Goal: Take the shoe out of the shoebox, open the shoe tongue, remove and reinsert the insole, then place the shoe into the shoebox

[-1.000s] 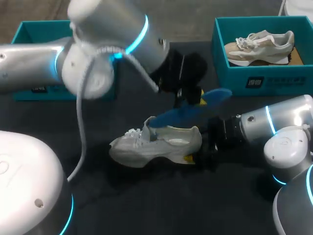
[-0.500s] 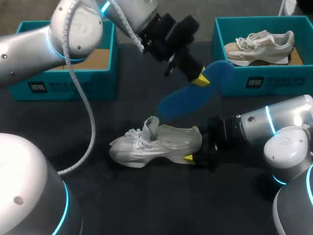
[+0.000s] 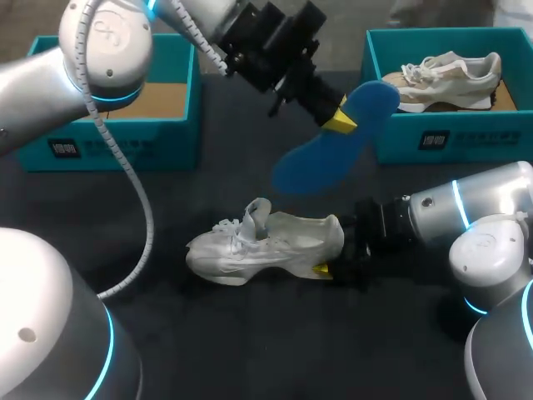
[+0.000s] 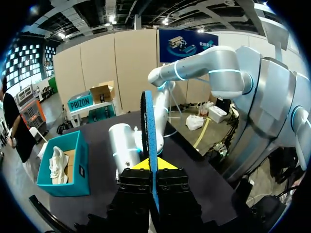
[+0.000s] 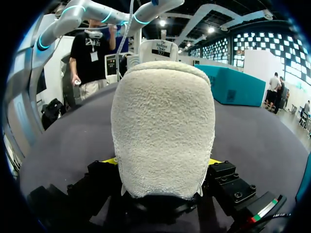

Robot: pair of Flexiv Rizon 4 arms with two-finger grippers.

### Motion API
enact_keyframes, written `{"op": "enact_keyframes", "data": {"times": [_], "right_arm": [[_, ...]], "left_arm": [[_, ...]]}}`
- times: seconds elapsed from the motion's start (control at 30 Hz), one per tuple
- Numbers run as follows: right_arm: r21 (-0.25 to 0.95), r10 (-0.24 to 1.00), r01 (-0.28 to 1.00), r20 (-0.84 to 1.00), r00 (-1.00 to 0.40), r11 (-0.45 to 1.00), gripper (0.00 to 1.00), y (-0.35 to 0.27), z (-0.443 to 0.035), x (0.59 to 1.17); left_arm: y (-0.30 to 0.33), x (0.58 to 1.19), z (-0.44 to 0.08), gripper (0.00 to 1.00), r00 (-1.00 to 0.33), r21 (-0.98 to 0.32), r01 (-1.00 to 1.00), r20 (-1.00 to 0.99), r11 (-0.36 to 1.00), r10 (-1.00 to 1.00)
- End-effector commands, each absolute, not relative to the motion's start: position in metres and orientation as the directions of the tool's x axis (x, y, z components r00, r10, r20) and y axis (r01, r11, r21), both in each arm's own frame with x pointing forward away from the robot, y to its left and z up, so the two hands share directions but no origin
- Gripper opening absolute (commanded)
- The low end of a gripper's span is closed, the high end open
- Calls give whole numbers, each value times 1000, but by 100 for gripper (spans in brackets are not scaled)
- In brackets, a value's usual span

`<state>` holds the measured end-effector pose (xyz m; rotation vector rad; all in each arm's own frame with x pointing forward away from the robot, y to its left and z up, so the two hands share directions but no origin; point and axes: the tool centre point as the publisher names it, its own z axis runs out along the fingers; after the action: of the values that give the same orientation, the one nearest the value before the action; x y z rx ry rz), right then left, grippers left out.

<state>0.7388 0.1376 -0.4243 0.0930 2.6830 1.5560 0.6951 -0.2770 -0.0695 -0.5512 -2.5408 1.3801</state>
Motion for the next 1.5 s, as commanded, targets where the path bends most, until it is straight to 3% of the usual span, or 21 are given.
{"op": "enact_keyframes", "data": {"times": [0.03,0.37,0.67,0.9,1.5], "right_arm": [[865,72,33,-4,-997,500,0,138,-426,737],[865,72,33,-4,-997,500,0,138,-426,737],[865,72,33,-4,-997,500,0,138,-426,737],[865,72,33,-4,-997,500,0,138,-426,737],[865,72,33,-4,-997,500,0,138,-426,737]], "left_arm": [[-276,695,-70,0,-911,-840,228,-5,493,412],[-271,691,-65,0,-913,-858,203,9,472,408],[-252,674,-20,0,-914,-924,-66,207,378,348],[-245,664,-6,0,-932,-899,-252,325,357,161],[-236,648,18,0,-937,-900,-320,348,297,44]]}}
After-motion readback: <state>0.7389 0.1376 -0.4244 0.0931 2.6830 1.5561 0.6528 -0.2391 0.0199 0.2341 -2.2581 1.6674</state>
